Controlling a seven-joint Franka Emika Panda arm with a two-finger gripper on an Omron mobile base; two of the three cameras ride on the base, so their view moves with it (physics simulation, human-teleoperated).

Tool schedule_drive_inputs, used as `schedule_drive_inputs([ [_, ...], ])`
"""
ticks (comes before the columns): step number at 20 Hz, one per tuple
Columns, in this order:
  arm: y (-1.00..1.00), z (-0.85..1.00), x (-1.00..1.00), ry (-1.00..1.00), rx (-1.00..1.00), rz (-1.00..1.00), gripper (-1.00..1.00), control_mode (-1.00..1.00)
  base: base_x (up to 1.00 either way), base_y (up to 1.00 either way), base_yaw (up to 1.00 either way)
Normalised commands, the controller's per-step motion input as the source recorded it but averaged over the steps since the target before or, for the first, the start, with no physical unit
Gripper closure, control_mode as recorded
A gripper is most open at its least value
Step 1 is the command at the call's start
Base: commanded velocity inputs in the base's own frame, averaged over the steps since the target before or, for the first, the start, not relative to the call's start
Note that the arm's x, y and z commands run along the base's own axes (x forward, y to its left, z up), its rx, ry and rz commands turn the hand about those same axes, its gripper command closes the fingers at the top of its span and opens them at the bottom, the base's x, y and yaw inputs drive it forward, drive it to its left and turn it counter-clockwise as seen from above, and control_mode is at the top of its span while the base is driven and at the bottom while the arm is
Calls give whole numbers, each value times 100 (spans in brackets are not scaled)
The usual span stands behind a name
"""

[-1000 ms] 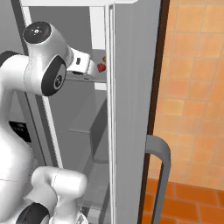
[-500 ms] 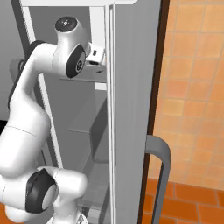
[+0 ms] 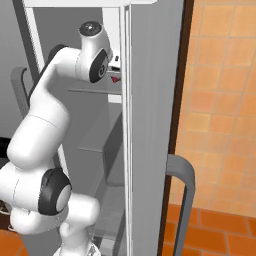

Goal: Take the strawberry from the fridge and place it on top of the pancake, located on the dining counter.

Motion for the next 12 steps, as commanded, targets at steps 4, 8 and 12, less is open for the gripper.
schedule_drive_inputs([
  [4, -3, -20, 75, 1, 0, 2, -100, -100, 0, 0, 0],
  [8, 0, -9, 70, 2, 0, 0, -100, -100, 0, 0, 0],
  [12, -13, -6, 38, 3, 0, 3, -100, -100, 0, 0, 0],
])
